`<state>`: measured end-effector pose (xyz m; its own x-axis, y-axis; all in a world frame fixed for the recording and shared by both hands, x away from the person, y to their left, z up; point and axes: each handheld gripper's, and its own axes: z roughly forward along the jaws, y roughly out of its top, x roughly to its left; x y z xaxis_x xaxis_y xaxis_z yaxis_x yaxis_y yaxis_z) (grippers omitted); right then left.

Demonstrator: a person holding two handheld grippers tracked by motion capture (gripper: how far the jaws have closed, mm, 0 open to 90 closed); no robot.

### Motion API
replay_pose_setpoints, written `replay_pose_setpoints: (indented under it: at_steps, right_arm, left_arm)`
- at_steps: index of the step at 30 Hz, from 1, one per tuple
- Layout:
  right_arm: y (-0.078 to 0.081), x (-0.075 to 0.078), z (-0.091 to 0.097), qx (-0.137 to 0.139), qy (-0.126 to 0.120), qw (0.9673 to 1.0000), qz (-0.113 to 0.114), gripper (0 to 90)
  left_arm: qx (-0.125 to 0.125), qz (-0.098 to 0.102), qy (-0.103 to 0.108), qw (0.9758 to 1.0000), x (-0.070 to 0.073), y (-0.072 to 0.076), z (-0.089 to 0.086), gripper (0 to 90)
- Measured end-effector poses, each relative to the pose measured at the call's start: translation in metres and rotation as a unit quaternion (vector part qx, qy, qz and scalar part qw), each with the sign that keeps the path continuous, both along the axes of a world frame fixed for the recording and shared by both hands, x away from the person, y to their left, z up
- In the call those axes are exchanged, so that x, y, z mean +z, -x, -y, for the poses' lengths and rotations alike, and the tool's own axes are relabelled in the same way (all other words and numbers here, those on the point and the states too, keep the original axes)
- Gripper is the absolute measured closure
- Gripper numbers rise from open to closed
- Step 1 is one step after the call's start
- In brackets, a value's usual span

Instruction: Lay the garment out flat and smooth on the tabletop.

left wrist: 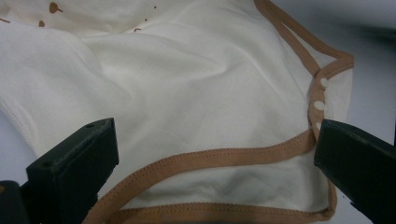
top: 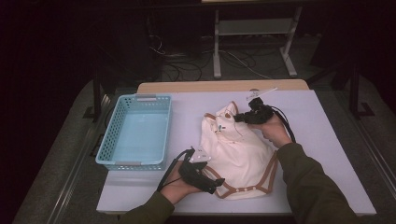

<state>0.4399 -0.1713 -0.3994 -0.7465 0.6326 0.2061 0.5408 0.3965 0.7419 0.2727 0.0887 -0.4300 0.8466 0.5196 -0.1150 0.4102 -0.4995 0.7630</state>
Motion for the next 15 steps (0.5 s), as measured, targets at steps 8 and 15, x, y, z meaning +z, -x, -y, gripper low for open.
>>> replay_pose_setpoints:
  at_steps: [8, 15]
  right_arm:
    - [0.018, 0.008, -0.009, 0.028, -0.010, 0.9992, 0.027, 87.8]
    - [0.037, 0.009, -0.025, 0.067, 0.001, 0.9969, 0.040, 87.9]
  left_arm:
    - [0.001, -0.003, -0.002, 1.0000, 0.000, 0.003, -0.005, 0.0]
    - [-0.001, -0.003, -0.004, 1.0000, 0.000, 0.001, -0.006, 0.0]
